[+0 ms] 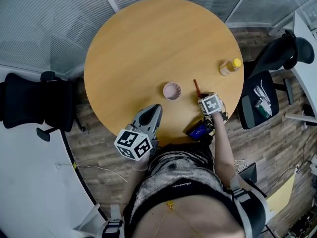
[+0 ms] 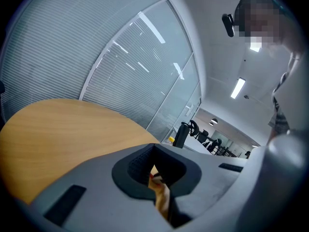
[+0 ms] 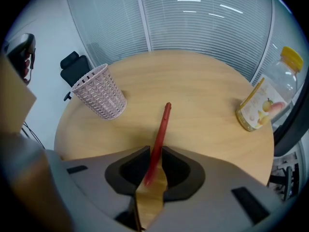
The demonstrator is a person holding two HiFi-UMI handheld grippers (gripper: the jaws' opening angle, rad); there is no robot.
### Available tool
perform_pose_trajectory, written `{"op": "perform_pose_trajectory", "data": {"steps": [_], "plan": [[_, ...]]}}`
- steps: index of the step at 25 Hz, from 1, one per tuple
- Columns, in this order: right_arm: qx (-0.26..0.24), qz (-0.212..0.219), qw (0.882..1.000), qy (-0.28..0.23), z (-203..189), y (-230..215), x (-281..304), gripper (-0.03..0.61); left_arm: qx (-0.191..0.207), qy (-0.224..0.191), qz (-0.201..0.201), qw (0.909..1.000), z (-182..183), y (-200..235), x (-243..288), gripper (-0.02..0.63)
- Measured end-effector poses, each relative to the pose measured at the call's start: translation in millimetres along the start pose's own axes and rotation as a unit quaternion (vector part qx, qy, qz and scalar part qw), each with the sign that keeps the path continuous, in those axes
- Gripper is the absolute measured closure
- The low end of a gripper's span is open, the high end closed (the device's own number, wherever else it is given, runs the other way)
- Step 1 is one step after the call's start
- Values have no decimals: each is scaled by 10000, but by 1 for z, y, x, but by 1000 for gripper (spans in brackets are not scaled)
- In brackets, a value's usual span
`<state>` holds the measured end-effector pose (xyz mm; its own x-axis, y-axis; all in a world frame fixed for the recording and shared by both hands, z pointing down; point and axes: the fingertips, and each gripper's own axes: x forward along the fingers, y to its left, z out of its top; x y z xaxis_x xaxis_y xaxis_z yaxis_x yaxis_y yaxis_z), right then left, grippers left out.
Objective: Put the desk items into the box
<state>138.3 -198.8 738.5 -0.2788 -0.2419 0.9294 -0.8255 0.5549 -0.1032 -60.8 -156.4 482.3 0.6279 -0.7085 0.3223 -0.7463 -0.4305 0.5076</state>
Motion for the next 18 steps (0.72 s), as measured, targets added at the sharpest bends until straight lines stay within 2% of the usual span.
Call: {"op": "perform_pose_trajectory", "data": {"steps": [5,8,18], "plan": [[127,2,9998,-146,-3,-2,1,498,-9,16,-36,10000,-1,-1,3,612],[30,14,9995,-308,3,-2,-3,506,10,14,-47,10000,-1,-4,2,612],[-89,-27,9994,-343,2,-3,1,517,-51,-22,-148,9999,-2,-10,-2,612]]}}
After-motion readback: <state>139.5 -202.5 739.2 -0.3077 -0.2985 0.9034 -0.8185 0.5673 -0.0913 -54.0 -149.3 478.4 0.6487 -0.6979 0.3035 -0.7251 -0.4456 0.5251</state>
